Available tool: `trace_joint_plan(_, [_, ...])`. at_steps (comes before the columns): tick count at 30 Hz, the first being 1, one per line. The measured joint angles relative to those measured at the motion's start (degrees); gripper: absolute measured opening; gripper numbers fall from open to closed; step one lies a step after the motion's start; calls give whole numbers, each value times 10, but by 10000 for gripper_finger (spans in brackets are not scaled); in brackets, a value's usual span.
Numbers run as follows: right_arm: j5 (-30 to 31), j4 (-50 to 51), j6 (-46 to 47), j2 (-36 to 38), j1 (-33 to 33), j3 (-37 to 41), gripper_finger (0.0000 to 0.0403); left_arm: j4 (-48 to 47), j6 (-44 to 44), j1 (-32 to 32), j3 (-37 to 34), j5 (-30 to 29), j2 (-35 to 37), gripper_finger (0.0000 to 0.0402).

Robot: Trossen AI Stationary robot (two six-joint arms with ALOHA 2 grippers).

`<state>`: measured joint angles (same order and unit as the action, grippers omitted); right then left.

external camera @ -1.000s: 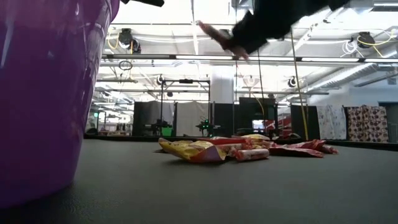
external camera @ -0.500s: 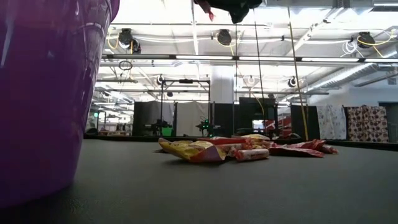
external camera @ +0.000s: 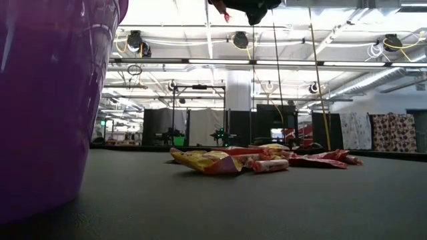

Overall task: Sort candy by brand, put in halloween buckets
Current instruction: Put the orange candy into the pink bucket

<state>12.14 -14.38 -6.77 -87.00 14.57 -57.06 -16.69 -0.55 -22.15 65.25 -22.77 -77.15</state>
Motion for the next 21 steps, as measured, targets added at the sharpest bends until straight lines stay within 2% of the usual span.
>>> trace_joint_plan(8, [0,1,0,0,0,0,43,47,-59,7,0,-6,-30,210])
trace_joint_plan(14, [0,5,0,0,0,0,43,42,-60,7,0,-6,-30,208])
trace_joint_plan(21, [0,5,0,0,0,0,43,41,-63,11,0,2,-39,169])
